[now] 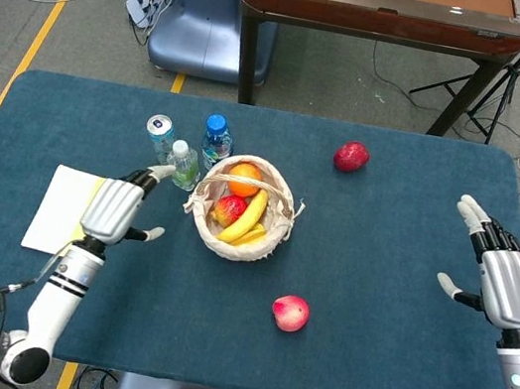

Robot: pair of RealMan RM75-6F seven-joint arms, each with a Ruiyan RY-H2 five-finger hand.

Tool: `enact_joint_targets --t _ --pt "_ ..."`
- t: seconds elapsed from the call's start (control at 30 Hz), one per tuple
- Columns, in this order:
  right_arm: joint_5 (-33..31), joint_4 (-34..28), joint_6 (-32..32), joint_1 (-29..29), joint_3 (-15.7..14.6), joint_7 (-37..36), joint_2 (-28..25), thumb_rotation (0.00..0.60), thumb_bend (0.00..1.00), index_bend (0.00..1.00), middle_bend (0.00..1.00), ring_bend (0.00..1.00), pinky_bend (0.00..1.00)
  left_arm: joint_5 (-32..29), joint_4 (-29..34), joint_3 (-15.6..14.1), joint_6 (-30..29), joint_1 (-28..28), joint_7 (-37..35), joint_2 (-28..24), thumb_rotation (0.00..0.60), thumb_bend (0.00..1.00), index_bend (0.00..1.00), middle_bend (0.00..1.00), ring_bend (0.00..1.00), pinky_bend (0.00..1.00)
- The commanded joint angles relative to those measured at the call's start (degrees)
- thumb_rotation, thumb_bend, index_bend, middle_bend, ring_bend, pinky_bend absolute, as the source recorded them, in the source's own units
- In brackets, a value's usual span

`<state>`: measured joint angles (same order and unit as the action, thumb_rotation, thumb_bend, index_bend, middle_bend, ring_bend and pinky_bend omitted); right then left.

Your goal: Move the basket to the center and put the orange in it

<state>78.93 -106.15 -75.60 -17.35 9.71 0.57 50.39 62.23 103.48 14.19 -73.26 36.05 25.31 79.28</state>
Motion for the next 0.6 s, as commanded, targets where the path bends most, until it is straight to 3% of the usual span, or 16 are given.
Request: enact_joint_targets --t 0.03,0.33,0.6 --pt "0.7 0.6 -0.8 0.9 -0.8 0.2 -0.2 0.600 0.20 0.03 0.13 0.12 0.27 1.1 0.8 -2.1 -1.6 -3.6 -2.9 -4.3 0.600 0.08 0.18 0.20 0.27 0.45" --pt "3.9 4.0 -4.8 5.3 -4.2 1.1 0.9 0.600 0.28 0.03 0.14 0.12 0.27 8.1 -2.3 -7.8 -6.1 -11.9 -10.6 -11.3 0.600 0.08 0.23 0.20 0.27 0.43" --pt "7.2 7.5 -7.6 8.4 -6.8 -0.9 4.3 0.600 0.30 0.03 0.15 0.12 0.27 11.7 -5.5 -10.6 -10.7 -17.7 -15.0 -12.6 0.600 0.08 0.23 0.20 0.27 0.36"
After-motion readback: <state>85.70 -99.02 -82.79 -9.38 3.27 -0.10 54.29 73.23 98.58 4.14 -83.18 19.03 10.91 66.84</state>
